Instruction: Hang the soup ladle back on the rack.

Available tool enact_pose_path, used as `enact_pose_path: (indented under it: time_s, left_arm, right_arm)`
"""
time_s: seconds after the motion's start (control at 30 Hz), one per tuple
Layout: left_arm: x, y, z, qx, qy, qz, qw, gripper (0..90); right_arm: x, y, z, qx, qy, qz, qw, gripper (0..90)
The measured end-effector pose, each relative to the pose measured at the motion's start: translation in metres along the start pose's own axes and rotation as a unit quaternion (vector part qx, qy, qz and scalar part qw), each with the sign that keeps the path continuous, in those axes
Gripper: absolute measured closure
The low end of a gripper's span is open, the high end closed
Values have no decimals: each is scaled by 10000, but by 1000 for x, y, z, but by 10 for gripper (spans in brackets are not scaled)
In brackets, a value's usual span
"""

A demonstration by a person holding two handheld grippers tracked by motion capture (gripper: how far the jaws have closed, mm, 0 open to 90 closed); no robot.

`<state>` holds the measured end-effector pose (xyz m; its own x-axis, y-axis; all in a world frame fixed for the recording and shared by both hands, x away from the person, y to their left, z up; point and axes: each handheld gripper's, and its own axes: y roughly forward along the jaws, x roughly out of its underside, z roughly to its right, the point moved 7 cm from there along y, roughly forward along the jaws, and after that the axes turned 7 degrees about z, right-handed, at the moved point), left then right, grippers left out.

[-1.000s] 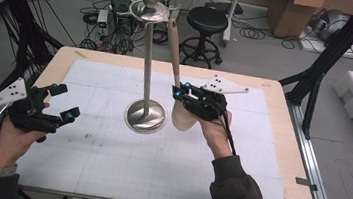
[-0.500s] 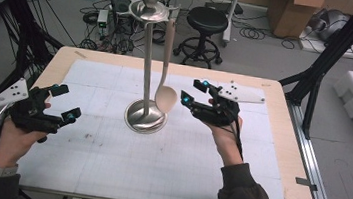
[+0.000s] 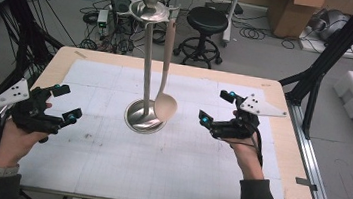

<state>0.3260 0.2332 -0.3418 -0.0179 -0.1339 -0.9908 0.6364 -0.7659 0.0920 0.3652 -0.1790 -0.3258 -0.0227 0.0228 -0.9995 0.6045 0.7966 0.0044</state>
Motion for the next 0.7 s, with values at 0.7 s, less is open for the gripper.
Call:
enact_pose_path:
  time_s: [0.7]
  left_arm:
    - [4, 3, 0, -26, 11, -58, 10000, 40]
  right_arm:
    - [29, -69, 17, -247, 265, 144, 9992, 2]
